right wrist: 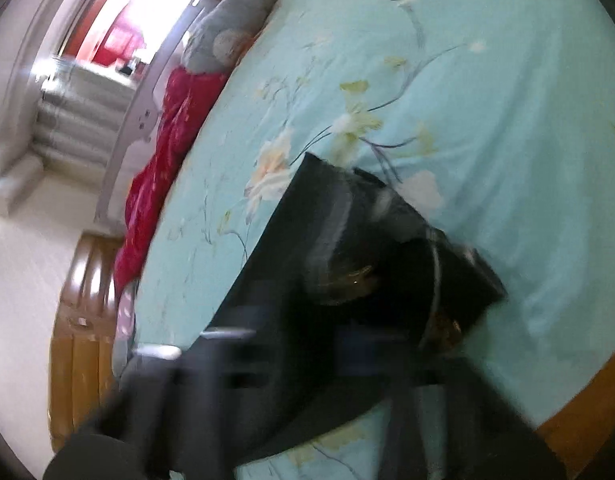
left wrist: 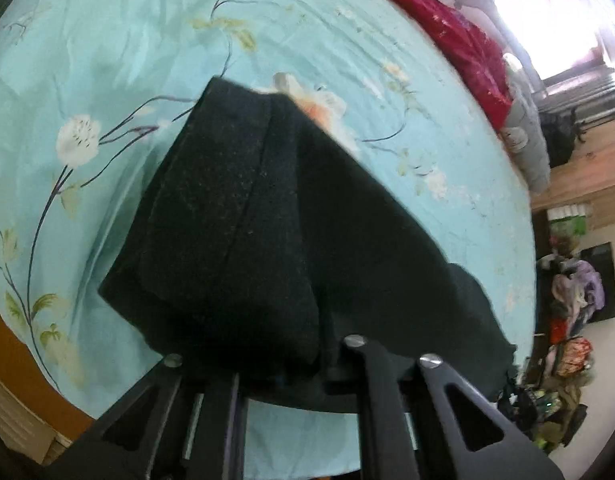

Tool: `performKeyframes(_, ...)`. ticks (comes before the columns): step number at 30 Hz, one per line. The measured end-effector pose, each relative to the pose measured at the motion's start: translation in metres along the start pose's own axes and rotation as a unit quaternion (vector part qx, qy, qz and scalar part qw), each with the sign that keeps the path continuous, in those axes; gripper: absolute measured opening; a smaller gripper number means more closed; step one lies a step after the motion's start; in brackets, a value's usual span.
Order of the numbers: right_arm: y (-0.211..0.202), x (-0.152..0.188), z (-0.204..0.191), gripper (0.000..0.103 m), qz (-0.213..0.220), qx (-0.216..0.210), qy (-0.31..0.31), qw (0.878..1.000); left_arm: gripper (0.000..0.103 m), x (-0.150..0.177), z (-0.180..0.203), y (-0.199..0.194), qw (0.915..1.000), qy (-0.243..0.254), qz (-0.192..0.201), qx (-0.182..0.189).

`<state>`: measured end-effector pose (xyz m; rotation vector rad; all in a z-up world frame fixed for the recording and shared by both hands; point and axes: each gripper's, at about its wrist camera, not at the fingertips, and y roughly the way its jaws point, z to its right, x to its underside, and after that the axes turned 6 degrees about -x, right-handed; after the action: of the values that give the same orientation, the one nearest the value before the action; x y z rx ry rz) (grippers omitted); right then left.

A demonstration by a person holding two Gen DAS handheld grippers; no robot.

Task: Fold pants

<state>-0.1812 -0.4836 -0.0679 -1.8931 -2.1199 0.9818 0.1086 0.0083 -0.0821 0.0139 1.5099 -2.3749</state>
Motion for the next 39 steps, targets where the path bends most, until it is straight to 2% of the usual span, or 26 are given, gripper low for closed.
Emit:
performKeyframes(5, -0.037, 0.013, -0.012, 0.011, 0.015, -0.053, -0.024, 0.998, 0.010, 0.013, 0.002, -0.037, 0.9984, 0.032, 0.041, 0.021)
performKeyframes(7, -0.044, 0.019, -0.007, 0.011, 0.012, -0.043, -0.030, 0.999, 0.010, 0.017, -0.003, -0.030, 0.9987, 0.039, 0.033, 0.004)
performKeyframes(9, -0.036, 0.023, 0.018, 0.011, -0.004, -0.019, 0.006, 1.000, 0.010, 0.018, -0.014, -0.010, 0.9995, 0.021, 0.002, -0.022)
performKeyframes(10, -0.030, 0.026, 0.030, 0.011, -0.009, -0.007, 0.024, 1.000, 0.010, 0.018, -0.019, -0.003, 0.9997, 0.007, -0.009, -0.020)
performKeyframes(13, -0.029, 0.029, 0.038, 0.015, -0.001, -0.020, 0.046, 0.999, 0.012, 0.016, -0.023, -0.008, 0.9999, 0.000, -0.006, -0.009)
performKeyframes(15, -0.034, 0.026, 0.035, 0.020, 0.000, -0.023, 0.045, 0.999, 0.015, 0.015, -0.019, -0.015, 0.9998, 0.015, 0.002, -0.012)
performKeyframes(19, -0.047, 0.018, 0.030, 0.025, 0.013, -0.005, 0.028, 1.000, 0.018, 0.019, -0.016, -0.027, 0.9995, 0.029, 0.007, -0.010)
performKeyframes(21, -0.055, 0.015, 0.031, 0.032, 0.025, 0.004, 0.029, 0.999, 0.019, 0.024, -0.016, -0.035, 0.9989, 0.045, 0.006, -0.009)
performKeyframes(24, -0.070, 0.010, 0.033, 0.036, 0.044, 0.020, 0.022, 0.999, 0.020, 0.031, -0.024, -0.056, 0.9977, 0.067, 0.007, 0.010)
performKeyframes(26, -0.079, 0.005, 0.034, 0.039, 0.056, 0.029, 0.017, 0.998, 0.024, 0.030, -0.030, -0.070, 0.9972, 0.071, 0.011, 0.020)
performKeyframes(29, -0.087, 0.000, 0.037, 0.050, 0.069, 0.039, 0.014, 0.997, 0.038, 0.024, -0.036, -0.095, 0.9963, 0.070, 0.046, 0.018)
performKeyframes(31, -0.088, -0.001, 0.039, 0.052, 0.071, 0.038, 0.017, 0.997, 0.052, 0.015, -0.035, -0.108, 0.9951, 0.068, 0.071, 0.010)
performKeyframes(35, -0.079, -0.007, 0.032, 0.052, 0.064, 0.034, 0.010, 0.997, 0.057, 0.001, -0.027, -0.114, 0.9933, 0.072, 0.090, -0.008)
performKeyframes(39, -0.064, -0.018, 0.011, 0.057, 0.048, 0.030, -0.038, 0.998, 0.057, -0.014, -0.020, -0.099, 0.9950, 0.069, 0.070, -0.015)
